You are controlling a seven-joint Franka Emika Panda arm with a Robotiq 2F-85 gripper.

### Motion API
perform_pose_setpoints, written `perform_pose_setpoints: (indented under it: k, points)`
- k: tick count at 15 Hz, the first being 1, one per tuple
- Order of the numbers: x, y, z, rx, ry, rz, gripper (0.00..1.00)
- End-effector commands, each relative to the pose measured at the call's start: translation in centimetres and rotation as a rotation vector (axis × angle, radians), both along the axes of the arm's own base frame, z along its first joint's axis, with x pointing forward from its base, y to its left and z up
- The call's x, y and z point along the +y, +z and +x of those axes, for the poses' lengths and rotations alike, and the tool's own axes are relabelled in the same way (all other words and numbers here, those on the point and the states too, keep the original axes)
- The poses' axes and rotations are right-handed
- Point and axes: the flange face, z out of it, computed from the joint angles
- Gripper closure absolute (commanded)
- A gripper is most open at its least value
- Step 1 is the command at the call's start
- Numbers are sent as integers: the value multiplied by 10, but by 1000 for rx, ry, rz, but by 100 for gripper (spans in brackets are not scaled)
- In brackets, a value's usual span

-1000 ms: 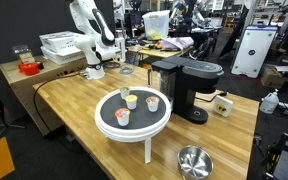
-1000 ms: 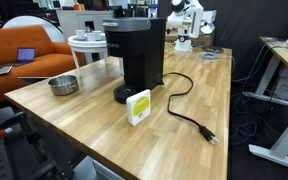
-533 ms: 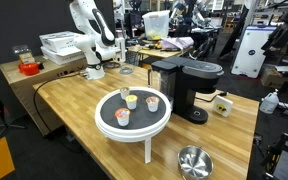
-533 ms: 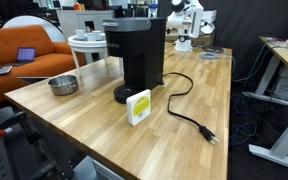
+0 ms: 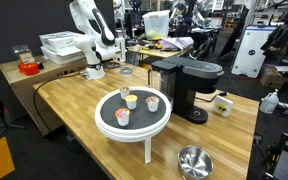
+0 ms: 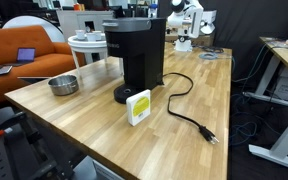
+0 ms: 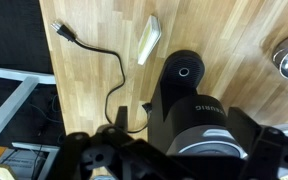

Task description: Open the coffee maker, take out the cup and put it in the pot

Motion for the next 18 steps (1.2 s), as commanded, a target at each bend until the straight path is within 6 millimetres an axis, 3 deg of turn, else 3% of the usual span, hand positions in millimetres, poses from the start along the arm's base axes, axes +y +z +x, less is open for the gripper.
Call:
perform_pose_setpoints:
  k: [1,10,13,18]
  points:
    - [0,0,0,1,0,0,0]
    - [0,0,0,0,0,0,0]
    - [3,2,15,-40,59,-50,0]
    - [36,-12,46,-62,338,-176,0]
